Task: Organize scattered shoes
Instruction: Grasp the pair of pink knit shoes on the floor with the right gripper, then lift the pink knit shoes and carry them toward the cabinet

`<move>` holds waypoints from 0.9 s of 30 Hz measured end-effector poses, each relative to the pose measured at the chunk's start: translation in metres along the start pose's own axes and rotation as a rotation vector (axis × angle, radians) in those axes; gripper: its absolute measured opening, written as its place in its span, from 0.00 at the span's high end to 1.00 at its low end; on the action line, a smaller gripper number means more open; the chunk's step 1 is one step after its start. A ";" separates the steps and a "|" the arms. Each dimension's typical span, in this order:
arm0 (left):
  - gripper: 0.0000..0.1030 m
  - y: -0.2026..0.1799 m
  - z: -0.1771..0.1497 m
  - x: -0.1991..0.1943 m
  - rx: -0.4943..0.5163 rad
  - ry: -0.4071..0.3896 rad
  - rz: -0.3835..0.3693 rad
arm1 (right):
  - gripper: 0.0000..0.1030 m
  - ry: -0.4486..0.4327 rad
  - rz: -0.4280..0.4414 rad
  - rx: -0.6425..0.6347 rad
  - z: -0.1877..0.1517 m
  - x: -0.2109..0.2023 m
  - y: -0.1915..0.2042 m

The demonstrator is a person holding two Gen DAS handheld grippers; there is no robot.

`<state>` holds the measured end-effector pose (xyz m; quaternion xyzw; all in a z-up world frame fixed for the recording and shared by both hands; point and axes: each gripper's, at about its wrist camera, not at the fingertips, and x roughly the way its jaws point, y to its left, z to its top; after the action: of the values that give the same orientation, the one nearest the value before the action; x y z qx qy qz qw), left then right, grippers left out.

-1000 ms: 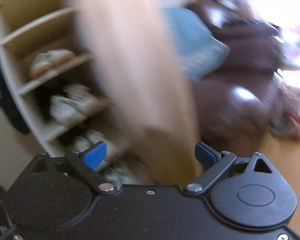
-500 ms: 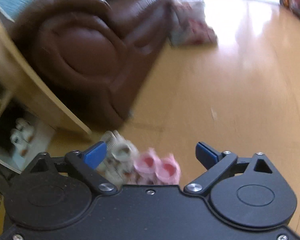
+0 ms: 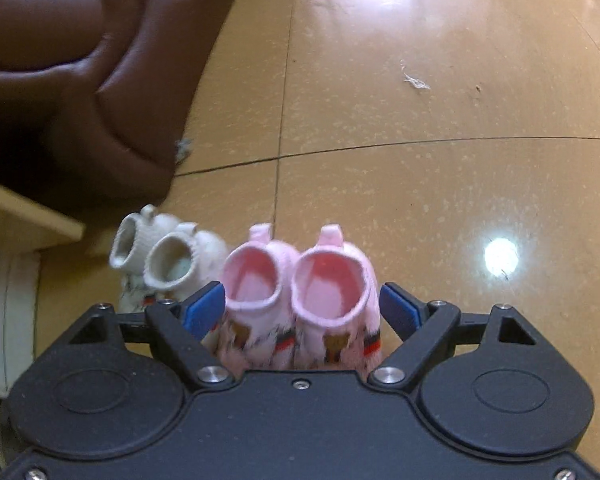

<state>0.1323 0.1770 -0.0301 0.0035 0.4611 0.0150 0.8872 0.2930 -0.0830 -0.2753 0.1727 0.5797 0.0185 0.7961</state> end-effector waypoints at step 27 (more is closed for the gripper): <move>0.00 -0.003 0.004 0.008 -0.003 0.004 -0.040 | 0.30 0.127 -0.229 -0.155 0.001 0.061 0.024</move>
<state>0.1402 0.1742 -0.0348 -0.0069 0.4629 -0.0019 0.8864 0.3178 -0.0462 -0.3242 0.0423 0.6416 -0.0169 0.7657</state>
